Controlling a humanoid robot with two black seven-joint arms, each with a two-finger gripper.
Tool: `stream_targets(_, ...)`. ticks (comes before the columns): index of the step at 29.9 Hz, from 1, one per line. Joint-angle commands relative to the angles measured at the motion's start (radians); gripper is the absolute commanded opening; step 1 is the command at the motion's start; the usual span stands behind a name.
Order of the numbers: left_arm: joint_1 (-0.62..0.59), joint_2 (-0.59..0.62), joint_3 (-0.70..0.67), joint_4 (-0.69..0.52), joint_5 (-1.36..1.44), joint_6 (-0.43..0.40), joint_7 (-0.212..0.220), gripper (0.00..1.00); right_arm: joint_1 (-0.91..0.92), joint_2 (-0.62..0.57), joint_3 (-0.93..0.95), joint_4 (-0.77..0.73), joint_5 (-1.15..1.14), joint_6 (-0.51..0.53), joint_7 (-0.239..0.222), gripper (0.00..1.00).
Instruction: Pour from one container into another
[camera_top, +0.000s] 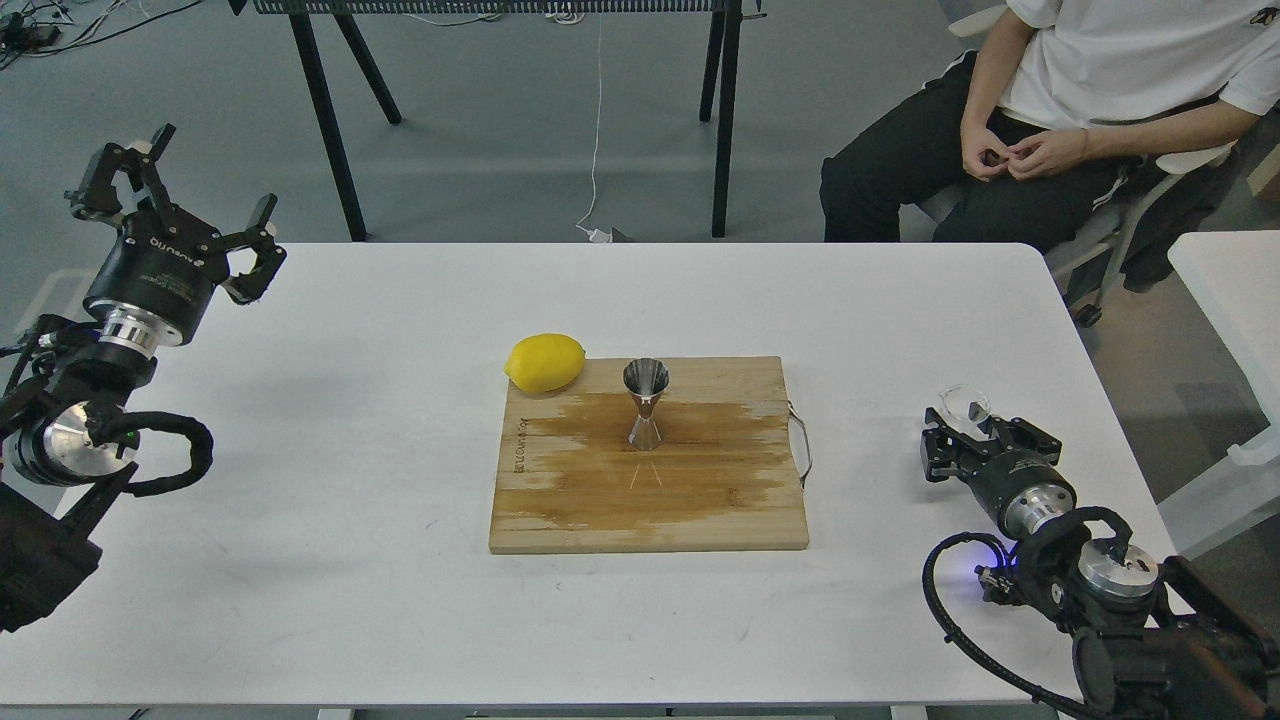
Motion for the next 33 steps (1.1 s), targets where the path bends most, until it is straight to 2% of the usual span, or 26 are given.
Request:
stream_targets(1,0.001,0.001,0.000,0.000,0.000,0.000,0.000,1.00,0.000,0.002,0.001,-0.002,0.000,-0.004,0.001,0.76)
stream_targets(8,0.000,0.001,0.000,0.000,0.000,0.000,0.000,1.00,0.000,0.002,0.003,-0.002,0.000,-0.004,0.001,0.82)
stream_targets(15,0.000,0.001,0.000,0.000,0.000,0.000,0.000,1.00,0.000,0.002,0.001,0.000,0.000,-0.001,0.004,0.80)
stream_targets(16,0.000,0.001,0.000,0.000,0.000,0.000,0.000,1.00,-0.002,0.002,0.001,0.000,0.000,0.000,0.004,0.75)
stream_targets(17,0.000,0.001,0.000,0.000,0.000,0.000,0.000,1.00,0.000,0.002,0.001,0.000,0.000,0.002,0.004,0.64)
stream_targets(18,0.000,0.001,0.000,0.000,0.000,0.000,0.000,1.00,0.000,0.002,0.001,-0.002,0.000,0.005,0.003,0.52)
stream_targets(19,0.001,0.001,0.000,0.000,0.000,0.000,0.000,1.00,0.000,0.002,0.001,-0.002,0.000,0.005,0.003,0.33)
stream_targets(20,0.000,0.003,0.000,0.000,0.000,0.000,0.000,1.00,0.000,0.004,0.001,-0.002,0.000,0.005,0.004,0.26)
stream_targets(22,0.001,0.003,0.000,0.000,0.000,0.000,0.000,1.00,0.000,0.004,0.001,0.000,0.000,0.005,0.003,0.26)
stream_targets(23,0.000,0.001,0.000,0.000,0.000,0.000,0.000,1.00,0.000,0.004,0.001,-0.002,-0.002,0.002,0.003,0.27)
stream_targets(24,0.001,0.001,0.000,0.000,0.000,0.000,0.000,1.00,0.000,0.004,0.001,0.000,-0.002,0.002,0.003,0.37)
stream_targets(25,0.001,0.001,0.000,0.000,0.000,0.000,0.000,1.00,0.000,0.005,0.001,-0.002,-0.002,-0.003,0.003,0.58)
stream_targets(26,0.001,0.001,0.000,0.000,0.000,0.000,0.000,1.00,0.000,0.005,0.001,-0.002,-0.002,-0.004,0.003,0.72)
stream_targets(27,0.000,0.001,0.000,0.000,0.000,0.000,0.000,1.00,0.000,0.005,0.001,-0.002,-0.002,-0.004,0.003,0.77)
stream_targets(32,0.000,0.003,0.000,0.000,0.000,0.000,0.000,1.00,0.000,0.005,0.001,-0.003,-0.002,-0.003,0.004,0.87)
stream_targets(33,0.001,0.001,0.000,0.000,0.000,0.000,0.000,1.00,0.000,0.005,0.003,-0.003,-0.002,-0.003,0.004,0.94)
